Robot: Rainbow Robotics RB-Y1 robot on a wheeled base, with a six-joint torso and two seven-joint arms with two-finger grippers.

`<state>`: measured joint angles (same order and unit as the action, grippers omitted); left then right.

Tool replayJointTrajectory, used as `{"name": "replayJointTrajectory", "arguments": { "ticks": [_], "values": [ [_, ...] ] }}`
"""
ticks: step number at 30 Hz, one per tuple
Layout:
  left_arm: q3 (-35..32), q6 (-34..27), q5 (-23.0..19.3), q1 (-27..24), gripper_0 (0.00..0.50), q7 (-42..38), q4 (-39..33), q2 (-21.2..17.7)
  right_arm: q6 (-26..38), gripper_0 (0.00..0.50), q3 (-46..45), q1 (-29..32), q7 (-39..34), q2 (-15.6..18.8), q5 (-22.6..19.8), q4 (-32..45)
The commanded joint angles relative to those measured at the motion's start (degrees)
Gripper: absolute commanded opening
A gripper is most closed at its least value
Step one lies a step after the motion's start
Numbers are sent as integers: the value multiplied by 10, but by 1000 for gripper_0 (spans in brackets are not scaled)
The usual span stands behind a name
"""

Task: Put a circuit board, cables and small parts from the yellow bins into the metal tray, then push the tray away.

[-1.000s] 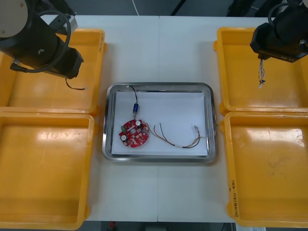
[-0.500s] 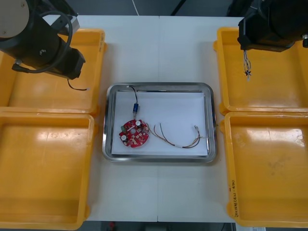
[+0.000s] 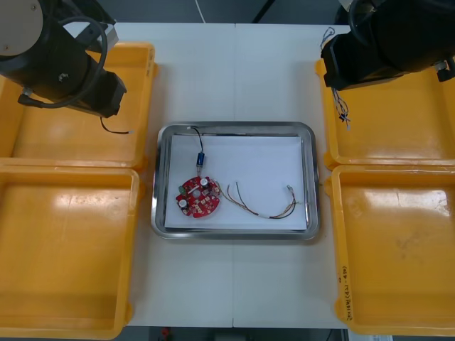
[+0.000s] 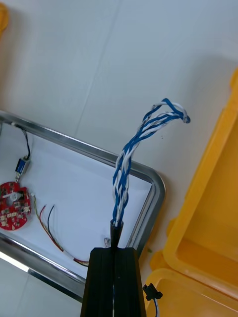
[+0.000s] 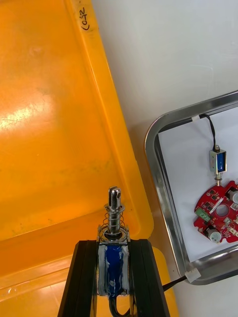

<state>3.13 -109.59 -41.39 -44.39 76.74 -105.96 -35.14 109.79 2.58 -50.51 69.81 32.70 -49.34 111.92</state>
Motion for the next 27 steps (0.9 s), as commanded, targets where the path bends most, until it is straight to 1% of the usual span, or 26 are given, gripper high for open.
{"name": "replayJointTrajectory", "arguments": {
  "ticks": [1, 7, 12, 17, 22, 27],
  "values": [
    [-17, -4, -4, -14, 0, -55, -20, 9, 2, 0, 29, 0, 24, 25, -26, 41],
    [-17, -4, -3, -13, 0, -58, -20, 9, 2, 0, 52, 0, 44, 30, -51, 58],
    [-18, -4, -3, -14, 0, -60, -20, 9, 2, 0, 98, 0, 59, 45, -47, 88],
    [-17, -4, -3, -14, 0, -62, -20, 9, 2, 0, 131, 0, 72, 54, -48, 95],
    [-17, -4, -3, -14, 0, -64, -20, 9, 2, 0, 157, 0, 136, 60, -37, 95],
    [-18, -4, -4, -14, 0, -65, -20, 9, 2, 0, 179, 0, 184, 68, -31, 84]
  ]
}}
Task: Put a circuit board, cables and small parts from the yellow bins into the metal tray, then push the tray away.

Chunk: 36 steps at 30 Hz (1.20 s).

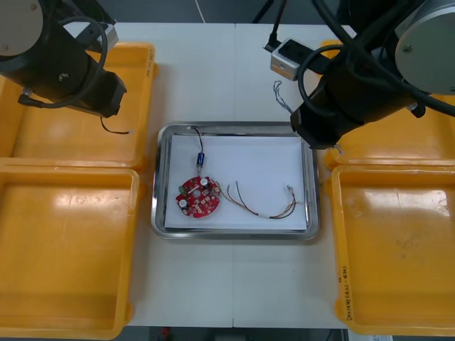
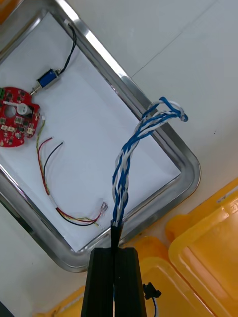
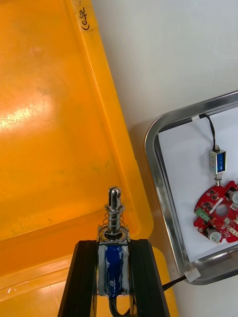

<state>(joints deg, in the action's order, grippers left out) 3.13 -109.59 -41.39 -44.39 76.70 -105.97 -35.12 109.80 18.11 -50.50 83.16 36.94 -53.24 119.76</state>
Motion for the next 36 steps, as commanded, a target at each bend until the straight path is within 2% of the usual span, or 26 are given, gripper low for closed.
{"name": "replayJointTrajectory", "arguments": {
  "ticks": [1, 8, 18, 21, 23, 28, 36],
  "values": [
    [-18, -4, -3, -13, 0, -65, -20, 8, 2, 0, 30, 0, 65, 25, 12, 4],
    [-18, -4, -4, -14, 0, -68, -20, 8, -9, 0, 73, -1, 144, 23, 47, -9],
    [-18, -4, -4, -14, 0, -71, -20, 8, -67, 0, 95, -17, 235, -8, 52, -74],
    [-18, -4, -4, -14, 0, -71, -20, 8, -85, 0, 115, -26, 266, -16, 64, -94],
    [-18, -4, -4, -14, 0, -71, -21, 8, -101, 0, 135, -28, 286, -18, 87, -96],
    [-18, -4, -4, -14, 0, -71, -21, 8, -122, 0, 169, -29, 300, -25, 120, -101],
    [-18, -4, -4, -13, 0, -73, -21, 8, -144, 0, 191, -29, 307, -57, 136, -141]
  ]
}}
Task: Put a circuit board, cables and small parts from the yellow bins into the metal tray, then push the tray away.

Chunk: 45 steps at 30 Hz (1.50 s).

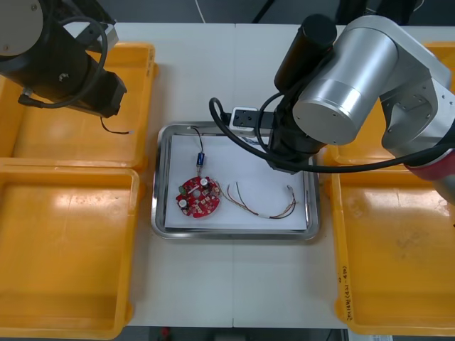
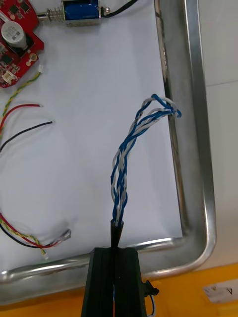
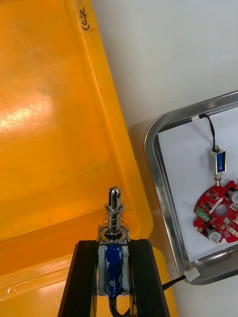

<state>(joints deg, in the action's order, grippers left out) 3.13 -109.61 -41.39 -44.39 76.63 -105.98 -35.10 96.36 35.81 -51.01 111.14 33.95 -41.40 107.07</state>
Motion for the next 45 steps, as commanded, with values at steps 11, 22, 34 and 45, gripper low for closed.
{"name": "replayJointTrajectory", "arguments": {
  "ticks": [11, 22, 34, 45],
  "values": [
    [-18, -4, -4, -13, 0, -73, -20, 8, -92, 0, 90, -25, 29, -35, 65, -61],
    [-18, -4, -4, -14, 0, -76, -20, 8, -118, 0, 96, -27, 39, -47, 67, -125],
    [-22, -4, -6, -13, 0, -76, -20, 8, -125, 500, 95, -29, 38, -57, 84, -151],
    [-24, -4, -7, -13, 0, -80, -21, 7, -105, 500, 91, -45, 42, -57, 67, -151]
  ]
}}
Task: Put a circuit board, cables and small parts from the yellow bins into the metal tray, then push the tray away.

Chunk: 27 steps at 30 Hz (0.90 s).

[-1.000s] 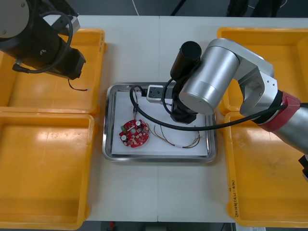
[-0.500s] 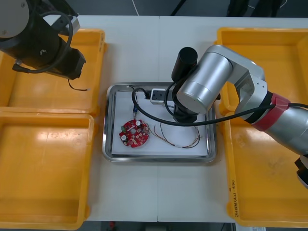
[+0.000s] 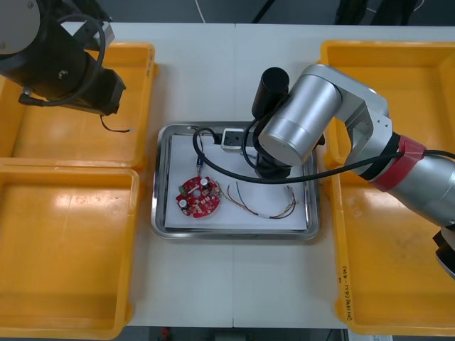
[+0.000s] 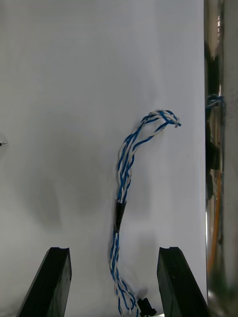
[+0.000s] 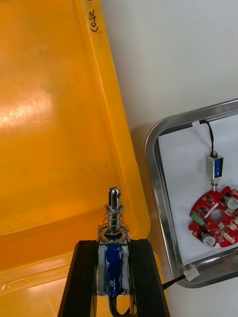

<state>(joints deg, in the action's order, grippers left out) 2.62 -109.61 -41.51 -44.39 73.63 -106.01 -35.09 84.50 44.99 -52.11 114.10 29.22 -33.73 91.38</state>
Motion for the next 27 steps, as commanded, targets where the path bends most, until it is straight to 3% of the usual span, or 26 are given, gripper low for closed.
{"name": "replayJointTrajectory", "arguments": {
  "ticks": [1, 9, 21, 27],
  "values": [
    [-18, -4, -6, -13, 0, -50, -21, 8, 18, 500, -3, -36, 12, -10, -12, 7],
    [-21, -4, -7, -13, 0, -51, -21, 8, 81, 500, -39, -40, 3, -12, -29, 27],
    [-20, -4, -10, -10, 0, -53, -25, 10, 244, 500, -141, -40, -14, -14, -85, 100],
    [-21, -4, -11, -10, 0, -58, -28, 10, 255, 500, -190, -40, -27, -14, -102, 124]
  ]
}}
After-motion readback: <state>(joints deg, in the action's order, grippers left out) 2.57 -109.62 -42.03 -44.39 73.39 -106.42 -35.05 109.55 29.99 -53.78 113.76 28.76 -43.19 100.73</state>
